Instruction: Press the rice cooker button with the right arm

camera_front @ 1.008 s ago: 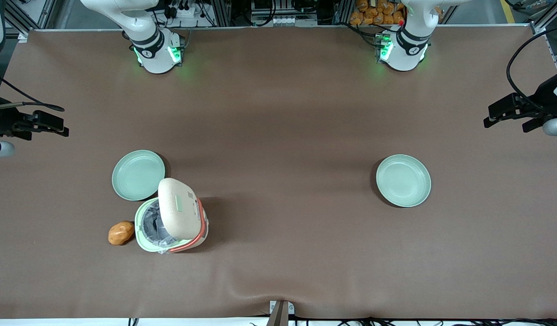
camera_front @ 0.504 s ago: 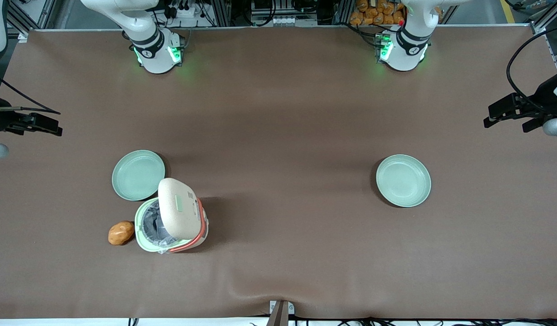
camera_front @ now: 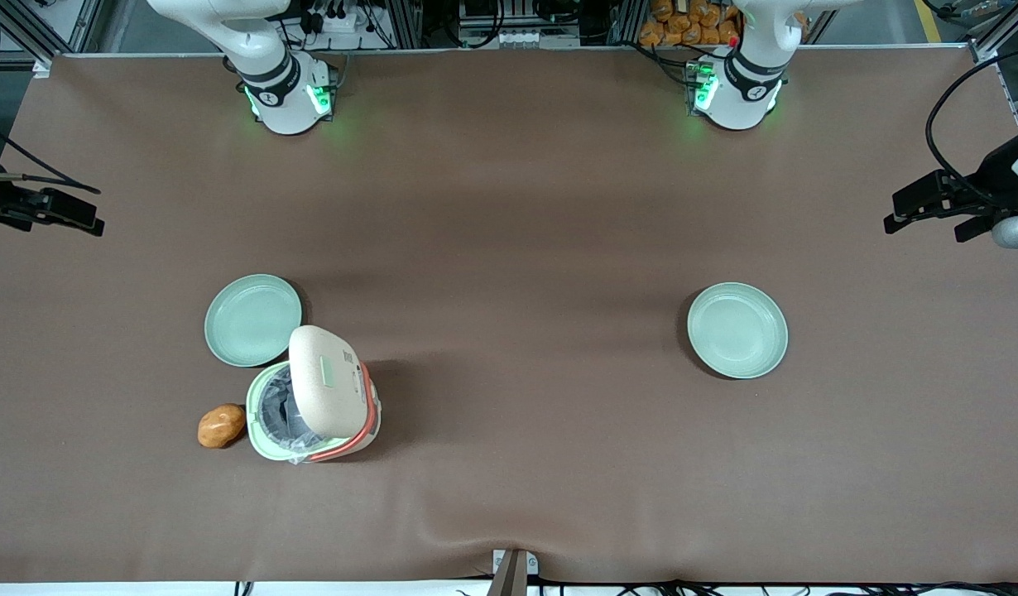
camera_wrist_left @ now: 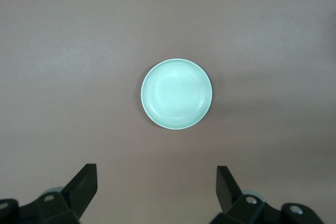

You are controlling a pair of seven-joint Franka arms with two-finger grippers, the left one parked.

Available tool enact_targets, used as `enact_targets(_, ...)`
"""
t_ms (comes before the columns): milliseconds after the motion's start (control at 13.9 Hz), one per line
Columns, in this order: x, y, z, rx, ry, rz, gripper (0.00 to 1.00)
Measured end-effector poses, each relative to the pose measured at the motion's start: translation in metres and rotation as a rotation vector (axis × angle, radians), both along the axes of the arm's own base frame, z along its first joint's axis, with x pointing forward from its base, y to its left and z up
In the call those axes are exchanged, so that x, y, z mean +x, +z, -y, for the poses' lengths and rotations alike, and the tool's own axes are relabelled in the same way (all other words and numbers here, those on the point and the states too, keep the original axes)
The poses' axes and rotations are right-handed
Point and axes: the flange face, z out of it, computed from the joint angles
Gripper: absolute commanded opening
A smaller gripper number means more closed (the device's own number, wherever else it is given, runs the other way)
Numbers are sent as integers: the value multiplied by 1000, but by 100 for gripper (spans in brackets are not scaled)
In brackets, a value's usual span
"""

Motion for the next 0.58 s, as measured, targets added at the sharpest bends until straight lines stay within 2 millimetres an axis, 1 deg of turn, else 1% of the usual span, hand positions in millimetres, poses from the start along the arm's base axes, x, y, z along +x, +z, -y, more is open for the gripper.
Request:
enact_targets(288,-3,4,-15,12,4,-7,100)
enact_targets(576,-4,8,-16,22,4,-7,100)
